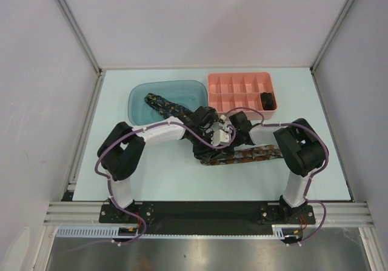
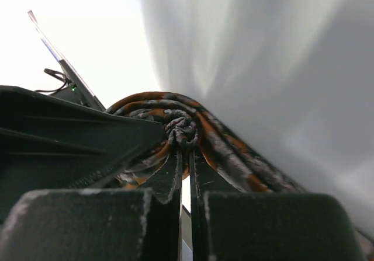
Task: Roll the ties
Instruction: Roll the tie at the center of the board.
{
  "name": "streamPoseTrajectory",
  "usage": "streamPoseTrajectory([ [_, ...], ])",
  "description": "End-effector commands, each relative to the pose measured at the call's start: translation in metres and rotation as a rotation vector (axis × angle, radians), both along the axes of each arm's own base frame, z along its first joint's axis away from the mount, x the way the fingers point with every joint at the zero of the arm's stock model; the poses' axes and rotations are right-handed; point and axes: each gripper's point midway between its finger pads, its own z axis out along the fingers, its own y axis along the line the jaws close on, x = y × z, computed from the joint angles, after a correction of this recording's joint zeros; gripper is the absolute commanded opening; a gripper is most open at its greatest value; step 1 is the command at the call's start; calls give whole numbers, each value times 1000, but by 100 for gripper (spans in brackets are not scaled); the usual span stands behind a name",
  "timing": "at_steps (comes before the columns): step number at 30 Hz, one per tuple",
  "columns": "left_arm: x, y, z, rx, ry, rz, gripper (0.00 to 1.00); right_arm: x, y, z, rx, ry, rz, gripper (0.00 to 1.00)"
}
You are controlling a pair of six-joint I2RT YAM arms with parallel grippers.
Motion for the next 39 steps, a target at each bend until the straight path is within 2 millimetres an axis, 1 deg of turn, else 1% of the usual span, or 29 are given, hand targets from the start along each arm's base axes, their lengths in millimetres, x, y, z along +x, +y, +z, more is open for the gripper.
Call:
streamPoseTrajectory([
  [1,-3,-45,8,-120,8,-45,45,7,-8,-11,-42,-29,-33,0],
  [2,-2,-43,-2,-92,10,-39,45,5,-8,-10,-42,-33,-32,0],
  [4,-1,-41,-10,-66,3,-41,45,3,-9,-9,-35,-37,-29,0],
  [6,-2,-34,-18,-30,6,-44,43,2,-9,-5,-25,-43,-24,0],
  [7,-2,-32,-20,-22,-2,-52,41,0,-8,-3,-17,-46,-11,3],
  [8,-2,-29,-22,-11,-9,-53,40,2,-8,1,-14,-55,-7,9],
  [9,-5,-24,-25,6,0,-58,40,0,-11,3,-12,-43,0,12],
  [11,-8,-20,-29,23,5,-69,37,3,-15,11,1,-63,8,17],
  [14,-13,-12,-35,46,18,-73,37,0,-28,19,17,-48,6,21],
  [18,-14,-14,-38,53,25,-77,37,0,-33,44,66,-68,-5,29],
  [19,-14,-14,-39,54,25,-79,37,-1,-33,46,73,-66,-6,32],
  [21,-13,-15,-39,56,25,-78,37,2,-30,53,100,-61,-23,35],
  [22,-12,-15,-40,57,25,-80,37,2,-28,54,113,-60,-25,38],
  [24,-12,-15,-40,59,23,-80,38,4,-23,54,126,-55,-35,40],
  [26,-11,-15,-40,58,19,-81,38,5,-19,49,123,-44,-35,44],
  [30,-11,-15,-40,60,14,-86,38,5,-16,34,111,7,-49,45],
  [31,-11,-15,-40,58,14,-88,38,3,-16,27,106,27,-51,45],
  [34,-10,-16,-39,56,12,-88,38,8,-10,25,134,40,-72,45],
  [39,-10,-17,-40,53,14,-90,40,13,-5,12,138,61,-81,46],
])
